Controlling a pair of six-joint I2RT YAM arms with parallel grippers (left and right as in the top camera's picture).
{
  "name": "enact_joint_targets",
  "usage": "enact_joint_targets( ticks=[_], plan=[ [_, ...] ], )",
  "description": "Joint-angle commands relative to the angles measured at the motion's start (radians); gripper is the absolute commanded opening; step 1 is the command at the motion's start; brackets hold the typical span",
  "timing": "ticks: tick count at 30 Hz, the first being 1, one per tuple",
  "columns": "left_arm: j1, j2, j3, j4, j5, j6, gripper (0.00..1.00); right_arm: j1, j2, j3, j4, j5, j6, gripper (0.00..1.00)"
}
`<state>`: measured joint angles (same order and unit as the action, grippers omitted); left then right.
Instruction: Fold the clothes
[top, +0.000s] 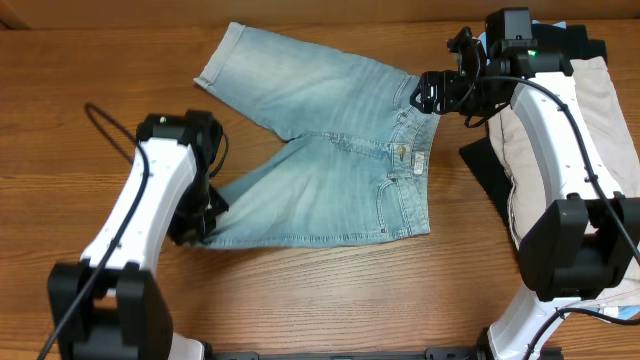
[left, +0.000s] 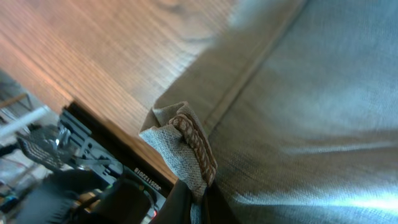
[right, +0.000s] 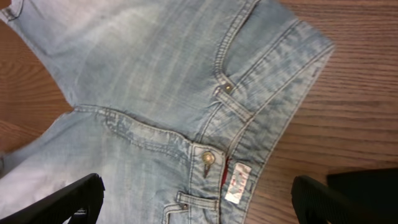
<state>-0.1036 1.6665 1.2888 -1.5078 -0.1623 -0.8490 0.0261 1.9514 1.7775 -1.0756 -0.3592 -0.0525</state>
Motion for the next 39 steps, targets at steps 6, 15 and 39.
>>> enact_joint_targets(
  ticks=[6, 15, 39],
  plan=[
    [-0.001, -0.13, -0.161, 0.063, -0.075, -0.228, 0.38, 0.002, -0.025, 0.019, -0.012, -0.002, -0.004, 1.0],
    [-0.001, -0.13, -0.154, 0.133, -0.077, -0.085, 0.62, 0.002, -0.025, 0.019, -0.011, -0.002, -0.005, 1.0],
    [0.035, 0.222, -0.137, 0.712, -0.003, 0.641, 1.0, 0.006, -0.025, 0.019, -0.021, -0.001, 0.012, 1.0]
  ],
)
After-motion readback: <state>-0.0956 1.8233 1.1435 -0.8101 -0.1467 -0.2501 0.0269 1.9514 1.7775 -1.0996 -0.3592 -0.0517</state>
